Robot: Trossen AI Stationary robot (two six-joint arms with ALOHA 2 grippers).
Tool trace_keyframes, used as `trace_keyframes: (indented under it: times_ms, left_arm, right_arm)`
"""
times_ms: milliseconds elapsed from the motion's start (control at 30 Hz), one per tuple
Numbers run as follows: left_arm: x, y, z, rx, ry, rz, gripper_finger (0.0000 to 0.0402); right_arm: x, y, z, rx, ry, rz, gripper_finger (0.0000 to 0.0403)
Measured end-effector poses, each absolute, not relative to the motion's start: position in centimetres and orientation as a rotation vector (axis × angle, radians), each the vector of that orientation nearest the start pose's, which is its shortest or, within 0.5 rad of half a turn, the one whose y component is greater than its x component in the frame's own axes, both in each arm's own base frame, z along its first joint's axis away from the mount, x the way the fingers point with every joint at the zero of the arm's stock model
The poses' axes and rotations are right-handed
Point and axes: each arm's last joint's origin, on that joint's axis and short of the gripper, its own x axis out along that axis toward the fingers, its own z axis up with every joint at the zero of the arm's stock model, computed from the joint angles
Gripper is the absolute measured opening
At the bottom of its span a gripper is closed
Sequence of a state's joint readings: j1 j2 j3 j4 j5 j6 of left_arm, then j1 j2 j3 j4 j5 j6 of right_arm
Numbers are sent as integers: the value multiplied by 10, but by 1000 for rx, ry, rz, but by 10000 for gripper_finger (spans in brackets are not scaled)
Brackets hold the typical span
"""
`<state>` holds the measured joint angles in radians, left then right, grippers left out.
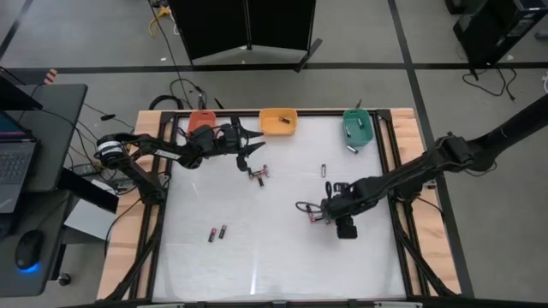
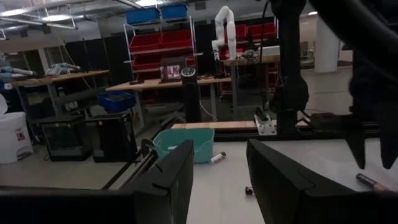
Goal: Sort batteries
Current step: Put the gold battery into the yellow bin
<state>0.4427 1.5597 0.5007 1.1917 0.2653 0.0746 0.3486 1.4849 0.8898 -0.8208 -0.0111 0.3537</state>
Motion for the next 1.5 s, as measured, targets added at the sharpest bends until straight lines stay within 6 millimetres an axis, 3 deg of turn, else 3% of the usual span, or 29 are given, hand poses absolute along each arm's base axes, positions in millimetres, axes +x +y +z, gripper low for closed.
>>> trace_keyframes:
  times_ms: [367,600,900,1333,1500]
  left_arm:
    - [260,115,195,124,-110,182,156]
    - [260,115,195,124,-109,182,156]
    - [260,115,195,125,-109,182,156]
    - [260,115,195,125,-109,182,156]
    - [260,115,195,125,-109,182,156]
  right_arm:
    - [239,98,155,-70,1514,74,172]
    - [243,100,142,-122,1555,99,145]
    - [243,101,142,-119,1551,123,56]
    - [232,105,156,-63,1691,145,56]
    - [248,95,171,-69,1637,111,56]
